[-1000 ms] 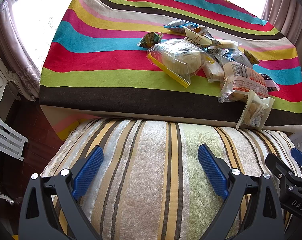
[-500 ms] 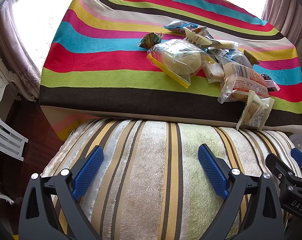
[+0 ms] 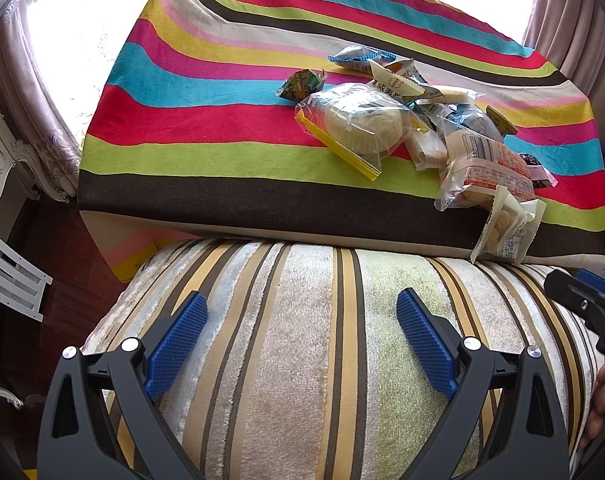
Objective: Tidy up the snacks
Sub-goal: 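Grasp the white square pastry packet with the right tool and lift, then grasp the orange-printed bread bag with the left tool while the right tool holds the pastry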
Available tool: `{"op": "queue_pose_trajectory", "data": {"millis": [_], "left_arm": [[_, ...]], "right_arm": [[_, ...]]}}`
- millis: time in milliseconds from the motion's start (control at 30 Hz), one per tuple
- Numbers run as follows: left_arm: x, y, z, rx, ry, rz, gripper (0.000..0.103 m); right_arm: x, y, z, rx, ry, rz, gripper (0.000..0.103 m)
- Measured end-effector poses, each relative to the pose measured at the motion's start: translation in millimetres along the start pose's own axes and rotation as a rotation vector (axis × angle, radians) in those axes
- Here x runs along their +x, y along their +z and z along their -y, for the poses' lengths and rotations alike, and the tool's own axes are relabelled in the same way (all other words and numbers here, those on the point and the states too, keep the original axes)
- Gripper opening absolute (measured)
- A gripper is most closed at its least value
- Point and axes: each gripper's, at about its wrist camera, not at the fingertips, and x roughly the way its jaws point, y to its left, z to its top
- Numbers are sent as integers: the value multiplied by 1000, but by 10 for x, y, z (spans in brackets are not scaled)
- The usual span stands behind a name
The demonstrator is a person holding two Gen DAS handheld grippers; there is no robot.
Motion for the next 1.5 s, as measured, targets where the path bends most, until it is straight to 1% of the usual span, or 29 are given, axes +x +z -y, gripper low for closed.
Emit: {"op": "queue_pose_trajectory", "data": {"millis": [67, 133, 167, 233, 300, 400, 500, 633, 700, 733, 833, 900, 933, 1033, 1100, 1267, 1400, 1500], "left_arm": [[-24, -4, 2, 3, 2, 14, 92], [-85, -41, -2, 11, -14, 34, 92], [-100, -43, 10, 19, -20, 42, 92], [-112, -34, 39, 32, -34, 55, 91], [-107, -19, 53, 33, -38, 58, 91], [-98, -11, 34, 21, -45, 59, 91], [-103, -22, 22, 19, -47, 60, 91], [-95, -33, 18, 20, -48, 53, 91], [-94, -36, 18, 21, -46, 53, 91], [-95, -36, 19, 21, -46, 54, 91], [-95, -38, 21, 19, -47, 57, 91], [-98, -38, 23, 18, -48, 60, 91], [-104, -36, 29, 18, -49, 62, 91], [-168, -4, 56, 22, -70, 86, 88], [-200, 43, 100, 31, -88, 104, 88], [-205, 182, 290, 65, -122, 127, 87], [-157, 320, 496, 96, -169, 119, 87], [-118, 403, 652, 110, -188, 112, 87]], "right_arm": [[80, 51, 94, 30, 35, -18, 102], [114, 96, 112, 27, 63, -8, 102], [122, 97, 90, 20, 59, 5, 102], [147, 129, 28, 4, 36, 19, 102], [207, 174, -68, -32, 19, 3, 102], [318, 237, -257, -93, -32, -23, 102], [432, 330, -385, -104, -89, -39, 102], [588, 395, -490, -114, -112, -80, 102], [662, 427, -503, -103, -98, -101, 102], [688, 437, -506, -100, -90, -106, 100], [740, 446, -478, -76, -88, -116, 73], [697, 436, -443, -62, -61, -102, 64], [669, 429, -423, -56, -43, -98, 55], [604, 401, -316, -24, -5, -90, 53], [535, 392, -240, -3, 18, -79, 52], [246, 330, -6, 24, 37, -20, 52], [63, 278, 167, 52, 39, 17, 52], [-12, 278, 307, 80, 42, 43, 52]]}}
